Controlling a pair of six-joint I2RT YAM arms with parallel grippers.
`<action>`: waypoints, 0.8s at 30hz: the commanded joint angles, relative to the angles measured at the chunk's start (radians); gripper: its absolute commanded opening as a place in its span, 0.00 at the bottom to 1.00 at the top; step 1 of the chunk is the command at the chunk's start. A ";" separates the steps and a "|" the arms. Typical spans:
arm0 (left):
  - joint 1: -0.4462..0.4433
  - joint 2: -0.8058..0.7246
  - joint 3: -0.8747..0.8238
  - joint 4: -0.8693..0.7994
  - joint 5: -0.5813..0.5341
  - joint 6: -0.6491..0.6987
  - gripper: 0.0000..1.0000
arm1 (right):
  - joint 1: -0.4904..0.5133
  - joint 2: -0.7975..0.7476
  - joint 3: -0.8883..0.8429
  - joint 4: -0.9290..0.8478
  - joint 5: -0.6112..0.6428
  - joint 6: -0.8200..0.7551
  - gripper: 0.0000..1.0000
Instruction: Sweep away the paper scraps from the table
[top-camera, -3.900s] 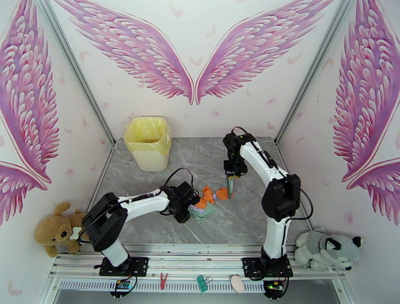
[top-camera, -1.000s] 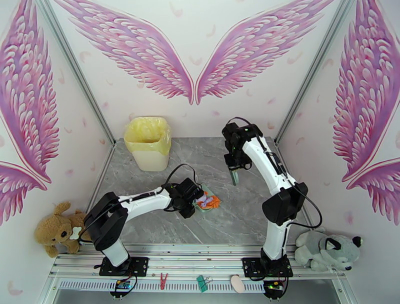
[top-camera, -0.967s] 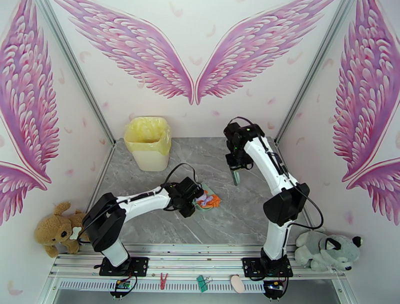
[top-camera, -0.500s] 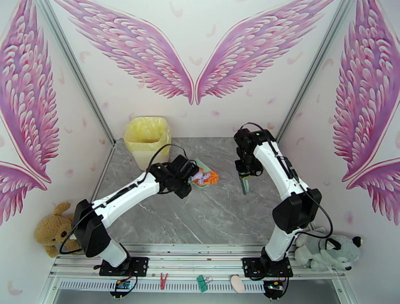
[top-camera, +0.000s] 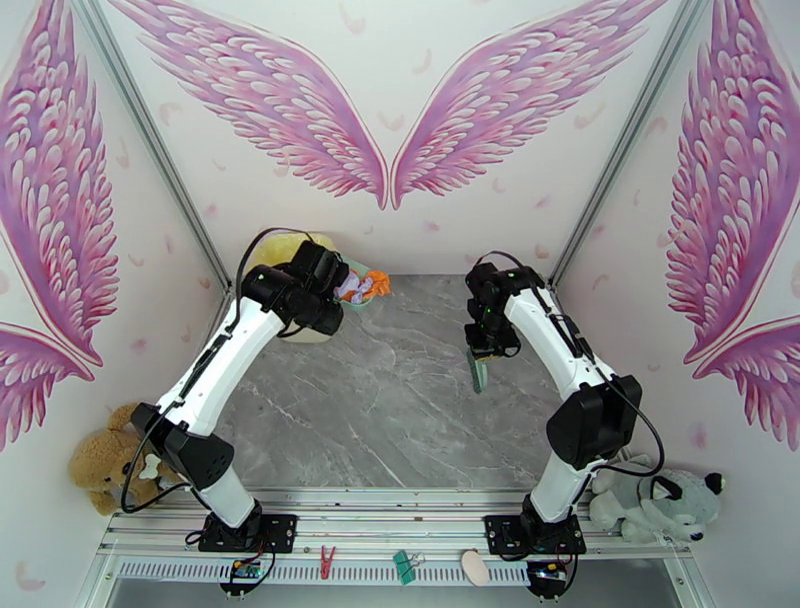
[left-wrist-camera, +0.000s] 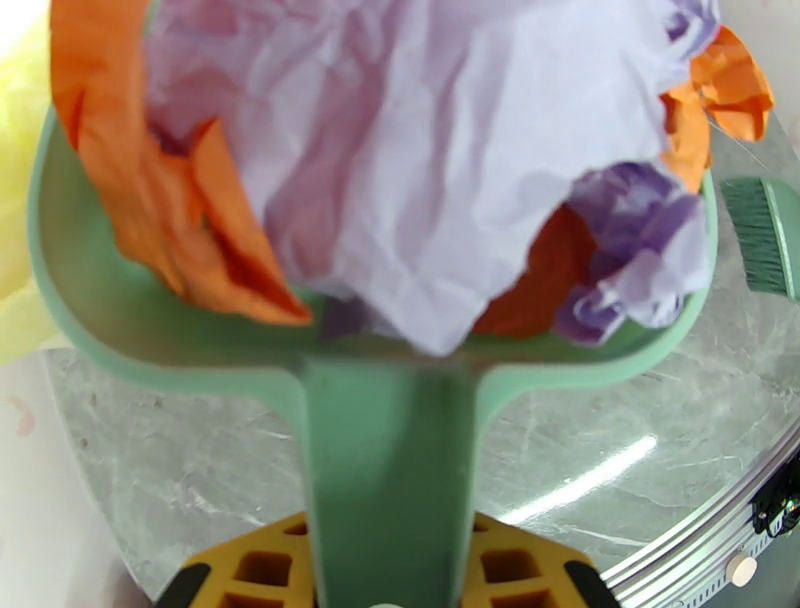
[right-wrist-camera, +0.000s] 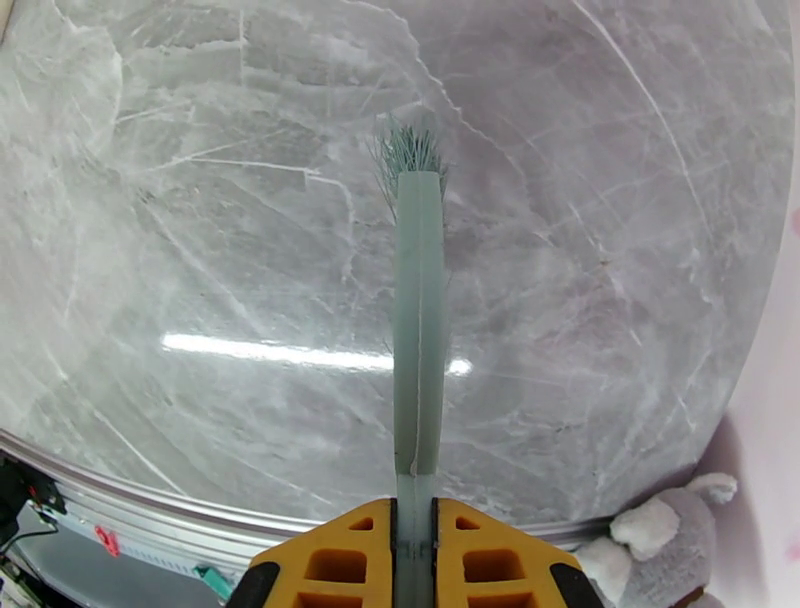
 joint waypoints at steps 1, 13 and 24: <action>0.062 0.055 0.124 -0.114 -0.061 -0.023 0.00 | -0.010 -0.026 -0.023 0.045 -0.031 0.005 0.00; 0.240 0.263 0.485 -0.291 -0.263 -0.027 0.00 | -0.010 -0.006 -0.053 0.086 -0.080 0.000 0.00; 0.256 0.395 0.605 -0.342 -0.533 -0.025 0.00 | -0.010 0.002 -0.048 0.086 -0.095 0.000 0.00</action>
